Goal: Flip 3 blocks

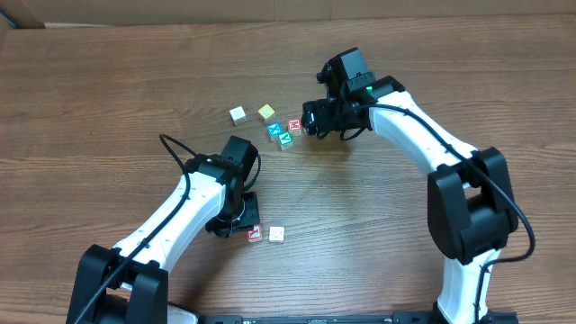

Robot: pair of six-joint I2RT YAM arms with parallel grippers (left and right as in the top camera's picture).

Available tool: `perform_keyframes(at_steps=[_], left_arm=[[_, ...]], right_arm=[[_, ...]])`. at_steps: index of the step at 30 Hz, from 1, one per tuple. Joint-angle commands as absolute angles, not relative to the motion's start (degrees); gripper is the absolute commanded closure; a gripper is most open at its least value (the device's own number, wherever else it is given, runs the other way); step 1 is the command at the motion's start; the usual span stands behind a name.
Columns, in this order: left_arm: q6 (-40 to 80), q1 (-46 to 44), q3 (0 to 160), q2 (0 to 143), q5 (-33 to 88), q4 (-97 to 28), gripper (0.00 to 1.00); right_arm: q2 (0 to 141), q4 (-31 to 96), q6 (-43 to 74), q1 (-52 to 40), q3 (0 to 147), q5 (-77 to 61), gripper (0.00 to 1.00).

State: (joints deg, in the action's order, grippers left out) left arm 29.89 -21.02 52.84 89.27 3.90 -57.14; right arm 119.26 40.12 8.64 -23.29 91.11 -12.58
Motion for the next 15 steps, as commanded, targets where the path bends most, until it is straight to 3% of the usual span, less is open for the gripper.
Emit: perform_keyframes(at_steps=[1,15], left_arm=[[30.0,-21.3,54.0,89.0,4.6,-57.0,0.74],[29.8,-21.3,54.0,89.0,6.0,-57.2,0.73]], right_arm=[[121.9,38.5,5.9,-23.2,91.6,-12.0,0.14],[124.3,31.4,11.2,-23.3,91.6,-12.1,0.18]])
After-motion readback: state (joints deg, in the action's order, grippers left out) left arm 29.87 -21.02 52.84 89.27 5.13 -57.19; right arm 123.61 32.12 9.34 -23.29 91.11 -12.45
